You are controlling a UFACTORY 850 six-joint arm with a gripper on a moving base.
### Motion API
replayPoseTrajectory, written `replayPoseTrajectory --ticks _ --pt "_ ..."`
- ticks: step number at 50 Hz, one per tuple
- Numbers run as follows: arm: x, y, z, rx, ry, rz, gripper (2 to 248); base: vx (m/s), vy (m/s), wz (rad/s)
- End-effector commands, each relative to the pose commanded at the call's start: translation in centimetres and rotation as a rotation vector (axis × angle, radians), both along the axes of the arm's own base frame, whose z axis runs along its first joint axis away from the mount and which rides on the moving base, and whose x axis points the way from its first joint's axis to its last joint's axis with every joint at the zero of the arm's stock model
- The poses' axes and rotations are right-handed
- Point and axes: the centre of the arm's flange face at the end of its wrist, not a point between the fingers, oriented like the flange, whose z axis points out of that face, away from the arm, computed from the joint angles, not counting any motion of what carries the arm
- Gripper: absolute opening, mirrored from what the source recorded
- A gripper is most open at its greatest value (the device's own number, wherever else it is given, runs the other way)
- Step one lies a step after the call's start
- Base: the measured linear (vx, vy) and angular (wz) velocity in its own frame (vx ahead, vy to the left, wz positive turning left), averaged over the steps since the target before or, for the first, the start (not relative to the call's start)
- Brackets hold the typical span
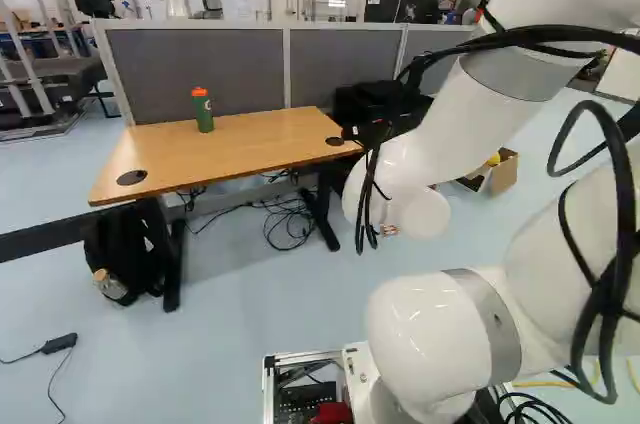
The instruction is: Pick up the green bottle from the table
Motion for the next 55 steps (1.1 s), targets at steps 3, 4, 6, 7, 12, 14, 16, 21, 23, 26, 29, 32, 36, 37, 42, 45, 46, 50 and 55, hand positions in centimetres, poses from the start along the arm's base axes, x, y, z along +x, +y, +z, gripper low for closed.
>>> replayPoseTrajectory --ticks 3,4,6,7,12,14,16,21,23,26,29,32,36,37,42,45,46,50,55 --pt "0.0 0.0 0.0 0.0 0.0 0.0 247 0.196 0.055 -0.027" --pt "0.0 0.0 0.0 0.0 0.0 0.0 247 0.187 0.048 -0.018" --pt "0.0 0.0 0.0 0.0 0.0 0.0 247 0.193 0.053 -0.024" --pt "0.0 0.0 0.0 0.0 0.0 0.0 247 0.187 0.051 -0.015" --pt "0.0 0.0 0.0 0.0 0.0 0.0 247 0.174 0.066 0.045" --pt "0.0 0.0 0.0 0.0 0.0 0.0 247 0.177 0.082 0.177" --pt "0.0 0.0 0.0 0.0 0.0 0.0 247 0.148 0.079 0.205" --pt "0.0 0.0 0.0 0.0 0.0 0.0 247 0.134 0.079 0.231" --pt "0.0 0.0 0.0 0.0 0.0 0.0 247 0.135 0.082 0.247" --pt "0.0 0.0 0.0 0.0 0.0 0.0 247 0.142 0.084 0.267" --pt "0.0 0.0 0.0 0.0 0.0 0.0 247 0.117 0.074 0.217" --pt "0.0 0.0 0.0 0.0 0.0 0.0 247 0.127 0.082 0.247" --pt "0.0 0.0 0.0 0.0 0.0 0.0 247 0.127 0.07 0.243" --pt "0.0 0.0 0.0 0.0 0.0 0.0 247 0.121 0.067 0.246" --pt "0.0 0.0 0.0 0.0 0.0 0.0 247 0.127 0.068 0.258" --pt "0.0 0.0 0.0 0.0 0.0 0.0 247 0.129 0.057 0.256" --pt "0.0 0.0 0.0 0.0 0.0 0.0 247 0.121 0.056 0.246" --pt "0.0 0.0 0.0 0.0 0.0 0.0 247 0.126 0.06 0.246" --pt "0.0 0.0 0.0 0.0 0.0 0.0 247 0.135 0.055 0.258"
